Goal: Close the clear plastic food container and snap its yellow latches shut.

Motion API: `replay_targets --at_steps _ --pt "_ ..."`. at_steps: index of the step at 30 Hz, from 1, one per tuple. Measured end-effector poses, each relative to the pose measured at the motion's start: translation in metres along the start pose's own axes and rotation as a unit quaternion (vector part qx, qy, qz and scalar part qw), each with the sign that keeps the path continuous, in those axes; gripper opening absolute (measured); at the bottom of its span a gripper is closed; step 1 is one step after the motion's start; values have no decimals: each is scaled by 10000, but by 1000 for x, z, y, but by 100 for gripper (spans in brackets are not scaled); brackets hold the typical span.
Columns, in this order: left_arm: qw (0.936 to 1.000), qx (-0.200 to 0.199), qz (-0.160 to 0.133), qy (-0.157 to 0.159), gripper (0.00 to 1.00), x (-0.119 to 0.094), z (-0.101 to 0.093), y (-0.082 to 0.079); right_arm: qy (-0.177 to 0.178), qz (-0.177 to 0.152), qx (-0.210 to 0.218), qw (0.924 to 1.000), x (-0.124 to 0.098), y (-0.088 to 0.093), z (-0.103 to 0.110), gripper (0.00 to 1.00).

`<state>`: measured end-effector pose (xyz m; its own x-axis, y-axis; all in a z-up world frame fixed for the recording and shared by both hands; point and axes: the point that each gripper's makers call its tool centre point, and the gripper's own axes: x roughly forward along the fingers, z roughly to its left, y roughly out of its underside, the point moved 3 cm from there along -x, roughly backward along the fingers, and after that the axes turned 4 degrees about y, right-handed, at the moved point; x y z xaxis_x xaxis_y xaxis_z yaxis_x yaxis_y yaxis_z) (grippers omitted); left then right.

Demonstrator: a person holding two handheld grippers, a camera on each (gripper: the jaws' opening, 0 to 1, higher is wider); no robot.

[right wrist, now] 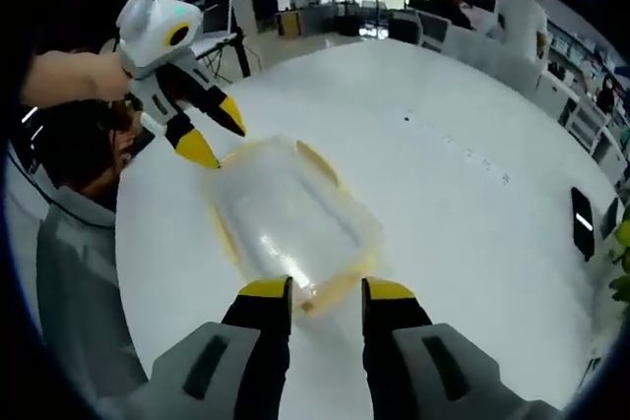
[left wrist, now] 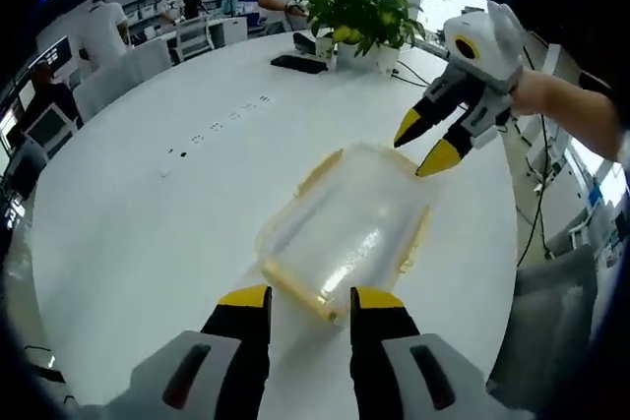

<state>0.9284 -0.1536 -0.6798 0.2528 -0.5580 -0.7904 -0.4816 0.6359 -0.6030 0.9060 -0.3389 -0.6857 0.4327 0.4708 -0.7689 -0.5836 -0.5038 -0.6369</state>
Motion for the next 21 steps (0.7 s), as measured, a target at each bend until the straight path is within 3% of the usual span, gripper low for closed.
replay_targets --at_steps 10,21 --pt "9964 -805 -260 -43 24 5 -1 5 67 -335 774 9964 4 3 -1 25" --pt "9922 -1167 -424 -52 23 9 -3 4 40 -504 1249 9909 5 5 1 23"
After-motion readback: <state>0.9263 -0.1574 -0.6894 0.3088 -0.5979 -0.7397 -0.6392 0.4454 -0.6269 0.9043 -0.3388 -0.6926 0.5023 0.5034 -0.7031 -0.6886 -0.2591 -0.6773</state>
